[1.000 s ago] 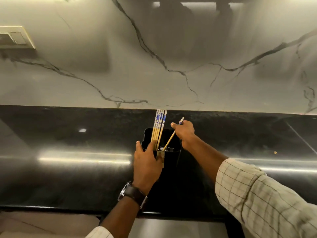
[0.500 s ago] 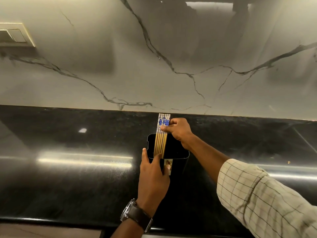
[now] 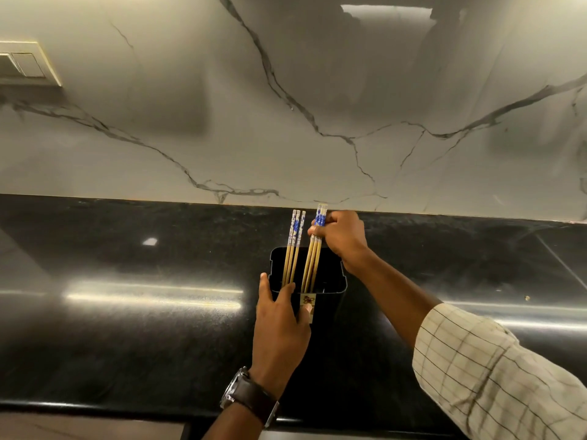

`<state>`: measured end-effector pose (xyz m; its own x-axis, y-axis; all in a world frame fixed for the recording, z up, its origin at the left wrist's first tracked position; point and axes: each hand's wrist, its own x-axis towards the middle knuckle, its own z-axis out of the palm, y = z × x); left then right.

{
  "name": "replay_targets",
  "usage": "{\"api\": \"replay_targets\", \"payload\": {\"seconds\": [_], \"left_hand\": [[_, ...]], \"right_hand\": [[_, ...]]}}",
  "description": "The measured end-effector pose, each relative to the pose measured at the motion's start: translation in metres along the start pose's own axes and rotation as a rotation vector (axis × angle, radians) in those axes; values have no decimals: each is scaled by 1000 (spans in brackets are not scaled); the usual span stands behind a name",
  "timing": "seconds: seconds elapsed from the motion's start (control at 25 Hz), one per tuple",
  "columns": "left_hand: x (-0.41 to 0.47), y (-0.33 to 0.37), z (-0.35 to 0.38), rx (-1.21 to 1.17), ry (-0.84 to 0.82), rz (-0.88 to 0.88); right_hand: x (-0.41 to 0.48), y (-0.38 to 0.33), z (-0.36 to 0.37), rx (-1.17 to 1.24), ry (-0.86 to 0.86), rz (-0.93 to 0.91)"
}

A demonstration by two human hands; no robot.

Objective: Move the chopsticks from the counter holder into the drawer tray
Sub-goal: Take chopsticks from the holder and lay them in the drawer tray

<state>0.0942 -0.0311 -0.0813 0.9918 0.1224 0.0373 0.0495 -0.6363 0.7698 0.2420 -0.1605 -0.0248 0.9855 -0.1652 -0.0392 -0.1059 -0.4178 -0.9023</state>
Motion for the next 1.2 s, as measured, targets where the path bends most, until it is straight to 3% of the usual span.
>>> {"api": "replay_targets", "payload": {"seconds": [0.16, 0.24, 0.32, 0.44, 0.52, 0.64, 0.8, 0.92, 1.2], "left_hand": [[-19, 20, -2, -52, 206, -12], [-36, 39, -4, -224, 366, -69], [-62, 60, -6, -620, 392, -255], [-100, 82, 0, -1340, 284, -422], [-118, 75, 8, -1549, 271, -430], [-154, 47, 30, -1490, 255, -608], [-209, -10, 76, -1189, 209, -1160], [-226, -42, 101, -1143, 171, -1352], [-211, -81, 130, -1114, 8, -1454]], "right_hand": [[-41, -33, -46, 172, 182, -176], [-74, -46, -80, 402, 258, -253], [-114, -48, -112, 652, 271, -243], [-170, -21, -122, 911, 191, -15], [-205, 13, -107, 998, 169, 172], [-261, 87, -82, 1072, 246, 541], [-320, 187, -52, 949, 334, 1053], [-337, 232, -39, 822, 266, 1207], [-321, 268, -31, 657, 206, 1337]]}}
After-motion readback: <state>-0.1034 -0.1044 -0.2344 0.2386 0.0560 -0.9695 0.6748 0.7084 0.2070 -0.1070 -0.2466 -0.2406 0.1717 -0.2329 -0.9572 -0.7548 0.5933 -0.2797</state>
